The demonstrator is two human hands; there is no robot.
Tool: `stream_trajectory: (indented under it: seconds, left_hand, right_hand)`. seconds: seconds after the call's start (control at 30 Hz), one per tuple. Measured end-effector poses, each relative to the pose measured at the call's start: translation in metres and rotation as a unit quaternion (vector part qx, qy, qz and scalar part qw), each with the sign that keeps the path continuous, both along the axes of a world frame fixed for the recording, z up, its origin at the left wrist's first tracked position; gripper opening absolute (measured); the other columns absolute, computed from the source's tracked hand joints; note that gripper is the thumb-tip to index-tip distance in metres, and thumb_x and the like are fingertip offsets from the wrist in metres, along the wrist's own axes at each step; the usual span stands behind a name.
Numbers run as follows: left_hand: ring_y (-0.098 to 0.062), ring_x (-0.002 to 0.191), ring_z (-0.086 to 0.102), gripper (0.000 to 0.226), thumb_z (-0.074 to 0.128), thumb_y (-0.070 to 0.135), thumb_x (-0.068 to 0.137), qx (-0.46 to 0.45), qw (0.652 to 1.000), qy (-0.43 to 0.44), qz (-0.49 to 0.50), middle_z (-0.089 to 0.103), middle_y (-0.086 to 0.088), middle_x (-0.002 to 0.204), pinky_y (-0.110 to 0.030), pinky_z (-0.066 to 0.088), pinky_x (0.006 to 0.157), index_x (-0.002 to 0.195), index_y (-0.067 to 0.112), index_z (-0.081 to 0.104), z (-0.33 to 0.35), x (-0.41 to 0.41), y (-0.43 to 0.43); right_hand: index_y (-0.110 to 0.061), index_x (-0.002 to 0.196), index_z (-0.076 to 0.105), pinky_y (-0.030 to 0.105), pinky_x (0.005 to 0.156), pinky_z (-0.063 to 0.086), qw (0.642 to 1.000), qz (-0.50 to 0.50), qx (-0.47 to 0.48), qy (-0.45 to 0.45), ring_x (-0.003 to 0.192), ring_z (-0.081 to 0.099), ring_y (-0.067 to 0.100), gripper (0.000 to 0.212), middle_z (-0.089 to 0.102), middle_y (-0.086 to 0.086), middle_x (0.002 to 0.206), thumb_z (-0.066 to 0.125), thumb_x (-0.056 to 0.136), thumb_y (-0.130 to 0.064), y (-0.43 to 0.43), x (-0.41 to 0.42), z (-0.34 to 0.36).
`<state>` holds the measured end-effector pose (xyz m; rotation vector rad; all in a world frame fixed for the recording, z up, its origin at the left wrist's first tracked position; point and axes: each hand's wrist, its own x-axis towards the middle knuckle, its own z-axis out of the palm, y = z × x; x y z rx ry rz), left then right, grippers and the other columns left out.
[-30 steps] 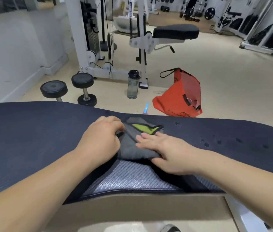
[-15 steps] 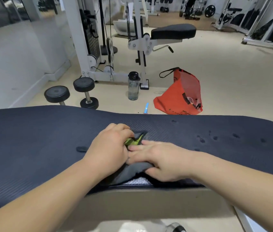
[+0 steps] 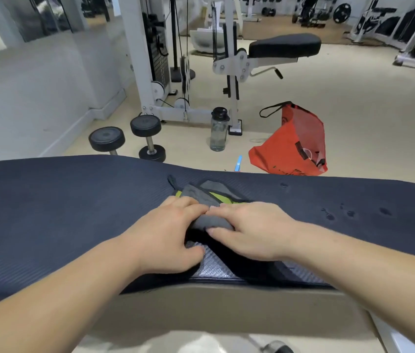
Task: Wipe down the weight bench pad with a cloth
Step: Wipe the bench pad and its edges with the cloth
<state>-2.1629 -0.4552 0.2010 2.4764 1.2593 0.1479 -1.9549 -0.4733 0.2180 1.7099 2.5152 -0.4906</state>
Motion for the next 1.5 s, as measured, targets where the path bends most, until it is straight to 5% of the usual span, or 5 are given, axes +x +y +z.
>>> stream_trajectory:
  seconds: [0.2,0.4,0.6,0.93,1.5]
  left_hand:
    - [-0.004,0.146,0.031,0.072,0.057,0.030,0.082,-0.001,0.997,-0.038,-0.072,0.040,0.021,0.156,-0.032,0.035,0.117,0.149,0.046,0.036,0.003,0.027,0.007]
    - [0.002,0.153,0.011,0.062,0.048,0.016,0.095,-0.027,0.998,0.037,-0.049,0.021,0.025,0.163,-0.031,0.008,0.123,0.150,0.044,0.039,-0.011,0.039,0.035]
    - [-0.021,0.157,0.005,0.060,0.049,0.019,0.096,0.019,0.987,0.053,0.153,0.015,0.012,0.169,-0.071,0.012,0.118,0.150,0.041,0.036,-0.021,0.064,0.030]
    - [-0.014,0.157,0.008,0.062,0.048,0.015,0.092,0.015,0.984,-0.010,0.178,0.022,0.017,0.166,-0.067,0.006,0.121,0.146,0.043,0.040,-0.025,0.083,0.025]
    - [-0.016,0.134,0.056,0.071,0.068,0.029,0.058,0.082,0.984,0.027,-0.157,0.059,0.016,0.143,-0.062,0.053,0.095,0.126,0.039,0.055,-0.032,0.087,-0.071]
  right_hand:
    - [-0.023,0.106,0.078,0.031,0.091,0.055,0.950,-0.111,-0.109,0.271,0.092,0.073,0.009,0.037,0.079,-0.014,0.095,0.061,0.097,-0.054,-0.006,0.042,0.027]
    - [-0.008,0.075,0.059,0.040,0.065,0.044,0.941,-0.232,0.124,0.215,0.060,0.049,0.021,0.050,0.051,0.004,0.061,0.046,0.104,-0.048,0.010,0.109,-0.003]
    - [-0.016,0.111,0.070,0.043,0.100,0.047,0.962,-0.232,0.111,0.097,0.114,0.058,0.026,0.037,0.069,0.006,0.113,0.042,0.106,-0.039,0.032,0.141,-0.019]
    - [-0.020,0.118,0.071,0.047,0.100,0.051,0.958,-0.263,0.095,0.058,0.119,0.059,0.025,0.039,0.063,0.002,0.123,0.040,0.104,-0.040,0.042,0.149,-0.033]
    - [-0.016,0.119,0.073,0.040,0.103,0.049,0.964,-0.231,0.115,0.069,0.121,0.059,0.022,0.032,0.064,0.000,0.128,0.050,0.102,-0.031,0.031,0.152,-0.029]
